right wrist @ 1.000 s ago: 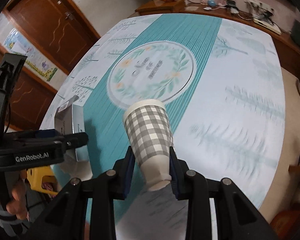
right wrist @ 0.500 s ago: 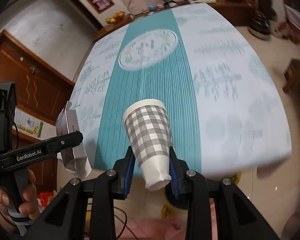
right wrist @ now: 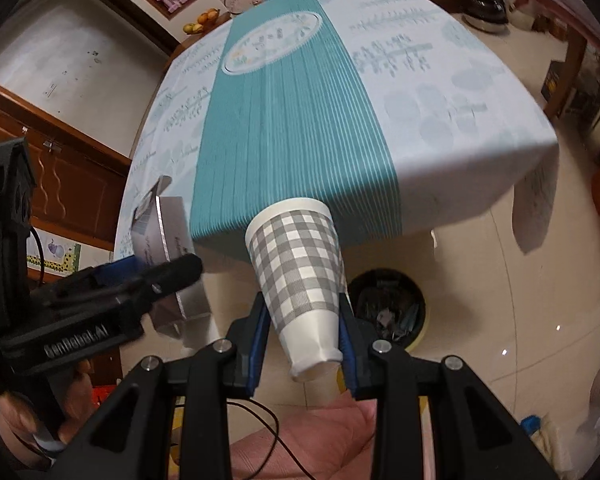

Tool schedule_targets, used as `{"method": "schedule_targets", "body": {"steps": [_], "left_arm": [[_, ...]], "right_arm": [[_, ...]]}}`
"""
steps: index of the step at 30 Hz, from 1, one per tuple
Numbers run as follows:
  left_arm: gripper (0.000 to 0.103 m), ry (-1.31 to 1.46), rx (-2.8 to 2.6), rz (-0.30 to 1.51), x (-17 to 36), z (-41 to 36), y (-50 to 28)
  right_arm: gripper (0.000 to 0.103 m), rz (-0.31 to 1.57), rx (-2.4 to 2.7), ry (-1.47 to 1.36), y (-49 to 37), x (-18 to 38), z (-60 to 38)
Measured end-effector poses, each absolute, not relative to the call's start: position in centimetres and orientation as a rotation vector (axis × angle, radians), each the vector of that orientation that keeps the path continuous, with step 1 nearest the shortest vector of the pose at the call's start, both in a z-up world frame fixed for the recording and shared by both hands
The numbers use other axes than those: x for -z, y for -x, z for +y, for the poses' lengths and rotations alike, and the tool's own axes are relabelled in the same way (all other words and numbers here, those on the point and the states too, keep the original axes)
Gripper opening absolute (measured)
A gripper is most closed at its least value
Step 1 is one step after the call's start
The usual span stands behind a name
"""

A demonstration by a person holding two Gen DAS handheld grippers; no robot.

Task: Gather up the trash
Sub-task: 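Carry both items over the trash bin and open both grippers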

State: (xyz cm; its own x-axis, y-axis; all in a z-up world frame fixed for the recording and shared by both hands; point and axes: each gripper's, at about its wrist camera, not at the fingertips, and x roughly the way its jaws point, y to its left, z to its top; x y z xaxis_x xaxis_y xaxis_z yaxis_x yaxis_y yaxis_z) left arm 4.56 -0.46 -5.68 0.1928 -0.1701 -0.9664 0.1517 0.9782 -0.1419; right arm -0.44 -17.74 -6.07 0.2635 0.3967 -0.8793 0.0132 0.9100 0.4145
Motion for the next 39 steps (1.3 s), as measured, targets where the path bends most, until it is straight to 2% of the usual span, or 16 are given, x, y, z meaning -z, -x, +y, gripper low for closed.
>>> {"method": "schedule_targets", "body": {"steps": [8,16,25,28,30,32,36,39], "left_arm": [[0.070,0.020,0.204,1.406,11.8,-3.2,-1.4],[0.070,0.038,0.168,1.450,20.9,-4.4,0.6],[0.073,0.088,0.150,1.469,30.9,-3.3,0.5],[0.073,0.093,0.139,1.463,32.9,-2.8,-0.1],[0.075,0.089,0.131,1.442,33.7,-2.4,-0.4],[0.078,0.090,0.128,1.441,34.5,-1.7,-0.8],[0.093,0.100,0.130,1.417,35.1,-0.9,-1.1],[0.094,0.096,0.127,1.403,35.2,-0.6,-1.2]], "right_arm": [[0.031,1.345,-0.240,-0.450,3.0,12.1,-20.0],[0.031,1.445,-0.193,-0.533,4.4,22.9,-21.8],[0.036,1.489,-0.124,-0.608,3.4,33.8,-21.2],[0.042,1.495,-0.112,-0.630,2.6,36.4,-20.9],[0.048,1.491,-0.098,-0.628,2.2,37.6,-20.7],[0.050,1.495,-0.095,-0.626,2.2,38.3,-20.6],[0.055,1.490,-0.080,-0.599,1.8,38.6,-20.2],[0.057,1.475,-0.081,-0.580,1.9,38.2,-20.1]]}}
